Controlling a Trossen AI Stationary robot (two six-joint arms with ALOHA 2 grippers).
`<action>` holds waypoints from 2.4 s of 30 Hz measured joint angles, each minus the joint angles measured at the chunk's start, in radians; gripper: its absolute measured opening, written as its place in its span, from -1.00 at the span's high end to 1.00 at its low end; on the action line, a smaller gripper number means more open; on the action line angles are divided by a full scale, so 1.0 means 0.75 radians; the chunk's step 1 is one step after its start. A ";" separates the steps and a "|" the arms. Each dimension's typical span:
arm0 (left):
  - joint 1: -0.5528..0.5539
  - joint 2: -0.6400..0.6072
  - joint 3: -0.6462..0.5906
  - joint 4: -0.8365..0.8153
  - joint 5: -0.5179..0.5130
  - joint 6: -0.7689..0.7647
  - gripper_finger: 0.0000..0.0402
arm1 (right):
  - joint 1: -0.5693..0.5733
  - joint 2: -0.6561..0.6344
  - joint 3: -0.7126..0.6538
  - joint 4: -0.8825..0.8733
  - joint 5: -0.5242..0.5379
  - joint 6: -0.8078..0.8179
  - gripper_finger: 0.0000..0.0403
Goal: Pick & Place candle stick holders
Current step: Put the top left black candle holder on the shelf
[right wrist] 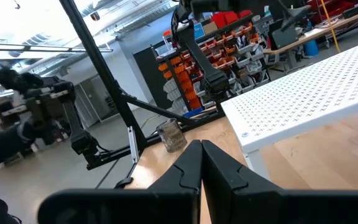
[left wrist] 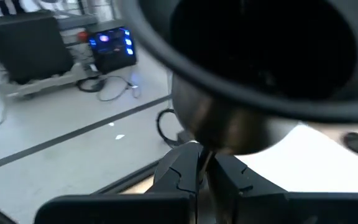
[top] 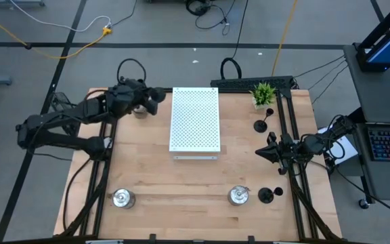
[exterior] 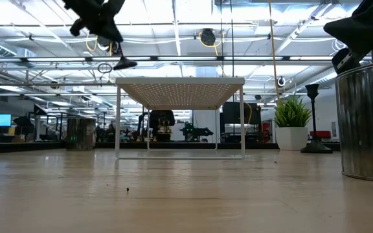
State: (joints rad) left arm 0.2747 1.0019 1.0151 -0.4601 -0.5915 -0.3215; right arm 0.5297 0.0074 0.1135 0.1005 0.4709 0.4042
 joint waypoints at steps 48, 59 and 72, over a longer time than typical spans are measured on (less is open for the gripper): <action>-0.648 0.733 0.693 -0.638 -0.087 -0.596 0.93 | 0.001 -0.001 0.000 -0.012 -0.001 -0.006 1.00; -0.620 0.754 0.668 -0.691 -0.052 -0.680 0.93 | 0.000 -0.001 0.000 -0.011 -0.001 -0.006 1.00; -0.583 0.813 0.667 -0.650 -0.025 -0.646 0.93 | 0.000 0.001 0.000 -0.012 -0.001 -0.006 1.00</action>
State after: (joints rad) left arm -0.1625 1.6119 1.5154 -0.9477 -0.6102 -0.8059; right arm 0.5298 0.0079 0.1135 0.0914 0.4706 0.3996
